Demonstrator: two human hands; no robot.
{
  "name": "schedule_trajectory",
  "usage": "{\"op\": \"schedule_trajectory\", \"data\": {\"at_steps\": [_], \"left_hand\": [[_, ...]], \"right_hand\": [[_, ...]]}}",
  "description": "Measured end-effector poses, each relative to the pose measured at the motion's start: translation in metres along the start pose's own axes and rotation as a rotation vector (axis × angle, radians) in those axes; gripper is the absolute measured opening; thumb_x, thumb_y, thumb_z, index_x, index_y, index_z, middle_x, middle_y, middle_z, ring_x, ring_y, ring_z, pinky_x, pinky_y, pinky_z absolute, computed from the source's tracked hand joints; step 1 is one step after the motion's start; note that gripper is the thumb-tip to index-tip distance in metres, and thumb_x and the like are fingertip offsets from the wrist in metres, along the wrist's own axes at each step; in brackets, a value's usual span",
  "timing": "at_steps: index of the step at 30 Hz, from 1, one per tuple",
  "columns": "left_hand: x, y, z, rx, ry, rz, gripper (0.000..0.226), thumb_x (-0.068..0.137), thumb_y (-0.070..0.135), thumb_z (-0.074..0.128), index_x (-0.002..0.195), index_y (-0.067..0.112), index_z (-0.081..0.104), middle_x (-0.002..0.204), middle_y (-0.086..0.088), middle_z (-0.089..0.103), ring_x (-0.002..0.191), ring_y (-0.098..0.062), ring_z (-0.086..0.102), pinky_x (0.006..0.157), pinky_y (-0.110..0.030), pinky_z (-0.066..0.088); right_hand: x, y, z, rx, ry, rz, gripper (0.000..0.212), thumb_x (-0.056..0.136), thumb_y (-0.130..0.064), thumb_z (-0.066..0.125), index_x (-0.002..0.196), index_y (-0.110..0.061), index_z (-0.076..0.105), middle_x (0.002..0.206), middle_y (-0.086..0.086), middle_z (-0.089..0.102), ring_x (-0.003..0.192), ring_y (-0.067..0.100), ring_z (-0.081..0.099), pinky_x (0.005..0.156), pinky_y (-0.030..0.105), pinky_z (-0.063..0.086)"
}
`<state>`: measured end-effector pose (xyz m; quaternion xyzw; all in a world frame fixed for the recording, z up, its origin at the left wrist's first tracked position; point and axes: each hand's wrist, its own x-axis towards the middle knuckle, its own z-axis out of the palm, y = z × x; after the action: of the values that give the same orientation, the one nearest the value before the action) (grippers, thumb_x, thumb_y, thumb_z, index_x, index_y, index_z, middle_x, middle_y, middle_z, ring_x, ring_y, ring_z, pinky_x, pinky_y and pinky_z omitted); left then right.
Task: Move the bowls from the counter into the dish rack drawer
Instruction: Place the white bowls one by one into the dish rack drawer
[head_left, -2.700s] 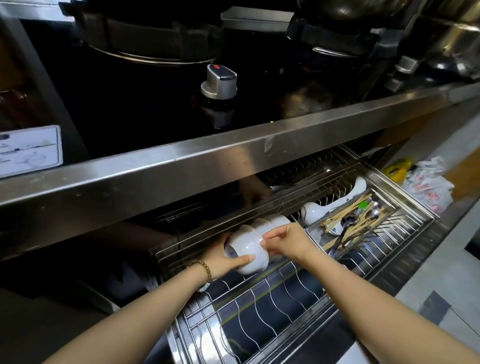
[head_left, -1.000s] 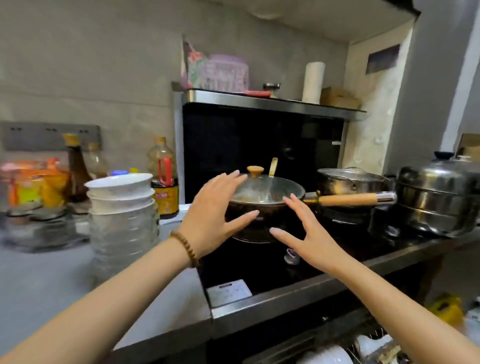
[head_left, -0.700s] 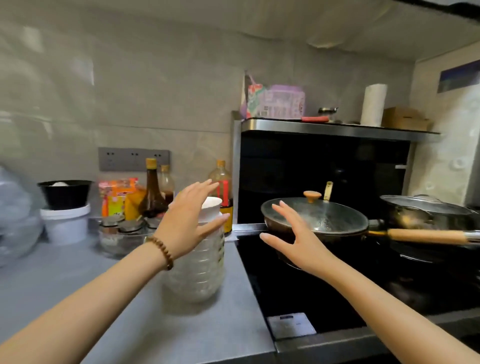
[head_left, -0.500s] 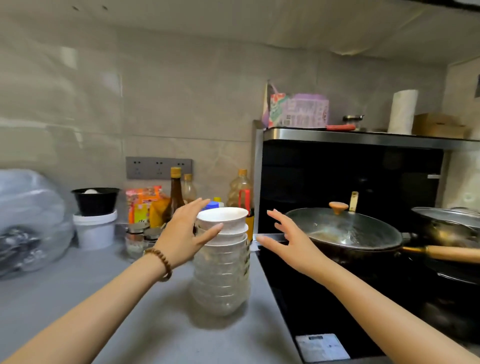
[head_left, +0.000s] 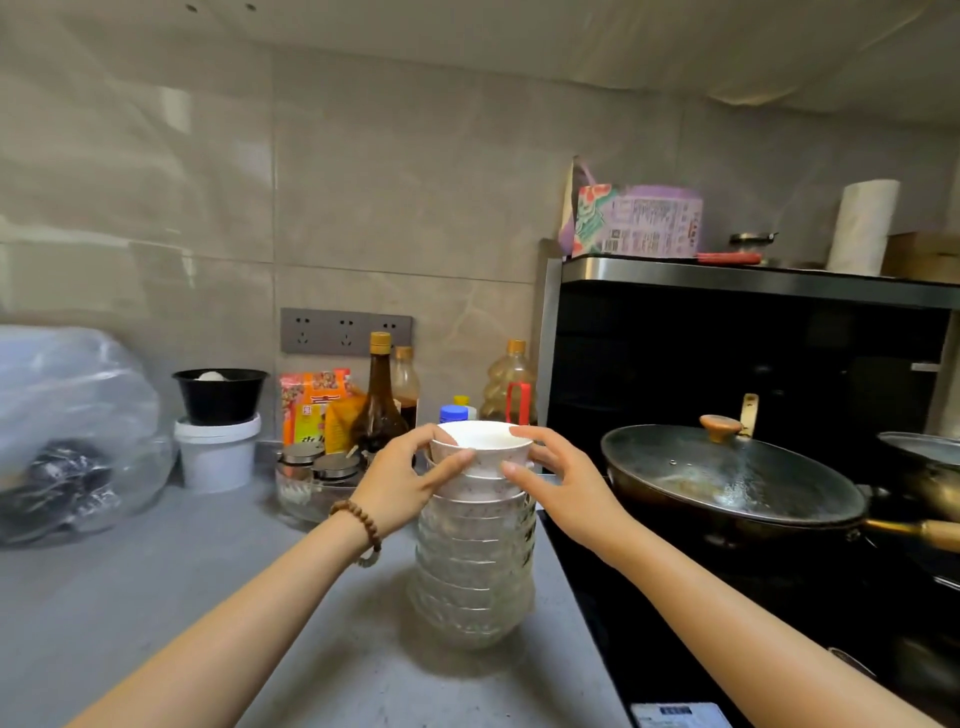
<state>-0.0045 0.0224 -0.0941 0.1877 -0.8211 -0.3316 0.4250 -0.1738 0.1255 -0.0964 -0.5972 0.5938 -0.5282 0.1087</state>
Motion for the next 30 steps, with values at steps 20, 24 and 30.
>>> {"op": "schedule_trajectory", "data": {"at_steps": [20,24,30], "left_hand": [[-0.010,0.091,0.095,-0.543,-0.127,0.074,0.032,0.073,0.047,0.055,0.077,0.016,0.047,0.071,-0.002,0.052,0.063,-0.003,0.050,0.059,-0.017,0.044],[-0.025,0.100,0.152,-0.620,-0.287,-0.061,0.029,0.083,0.045,0.053,0.077,0.018,0.047,0.070,0.002,0.056,0.068,-0.009,0.055,0.065,-0.025,0.051],[-0.066,0.099,0.249,-0.669,-0.460,-0.146,0.026,0.087,0.047,0.052,0.106,0.031,0.058,0.092,0.004,0.066,0.080,-0.004,0.065,0.070,-0.021,0.056]], "right_hand": [[-0.089,-0.038,-0.111,-0.201,0.192,-0.177,0.034,0.073,-0.056,0.056,0.099,-0.037,0.063,0.107,-0.021,0.061,0.104,-0.008,0.053,0.087,0.013,0.043],[-0.138,-0.025,-0.147,-0.129,0.157,-0.077,0.027,0.079,-0.045,0.052,0.088,-0.024,0.068,0.087,-0.004,0.066,0.086,0.007,0.060,0.074,0.016,0.045],[-0.225,0.016,-0.194,-0.106,0.188,0.162,0.026,0.085,-0.036,0.050,0.089,-0.025,0.074,0.091,-0.008,0.073,0.084,-0.003,0.065,0.072,0.007,0.047]]}}
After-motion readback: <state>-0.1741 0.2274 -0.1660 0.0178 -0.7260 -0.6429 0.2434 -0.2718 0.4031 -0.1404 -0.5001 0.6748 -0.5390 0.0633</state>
